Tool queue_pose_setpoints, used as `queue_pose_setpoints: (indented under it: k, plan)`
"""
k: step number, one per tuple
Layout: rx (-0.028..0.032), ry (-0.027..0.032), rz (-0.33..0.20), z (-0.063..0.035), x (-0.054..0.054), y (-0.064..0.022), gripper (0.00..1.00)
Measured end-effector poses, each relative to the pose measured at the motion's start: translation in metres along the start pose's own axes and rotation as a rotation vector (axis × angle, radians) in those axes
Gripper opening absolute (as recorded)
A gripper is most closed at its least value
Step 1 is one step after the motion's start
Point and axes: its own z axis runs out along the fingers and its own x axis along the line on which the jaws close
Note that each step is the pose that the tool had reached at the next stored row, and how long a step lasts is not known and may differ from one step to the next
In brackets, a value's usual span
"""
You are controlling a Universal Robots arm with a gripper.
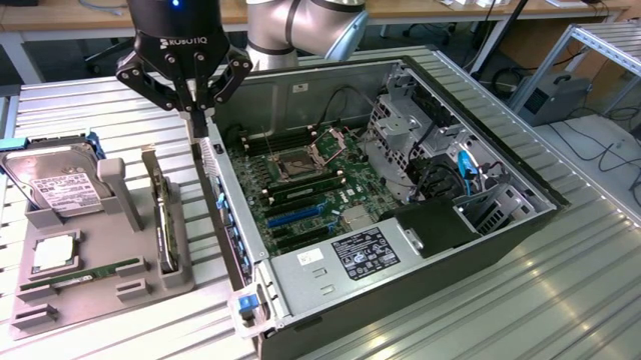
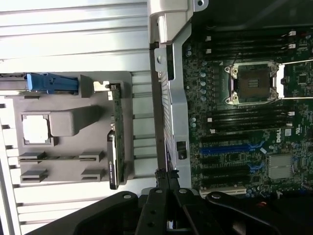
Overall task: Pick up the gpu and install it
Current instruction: 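Reach for the gpu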
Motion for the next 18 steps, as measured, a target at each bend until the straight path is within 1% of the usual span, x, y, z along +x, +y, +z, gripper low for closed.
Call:
queue_pose_setpoints:
  k: [12,18]
  plan:
    - [0.0063,-0.0005,0.000,-0.0001,0.0046,-0.0003,0.11]
    - [0.0081,-0.0006,0.000,-0.0002,0.0077,-0.0006,0.11]
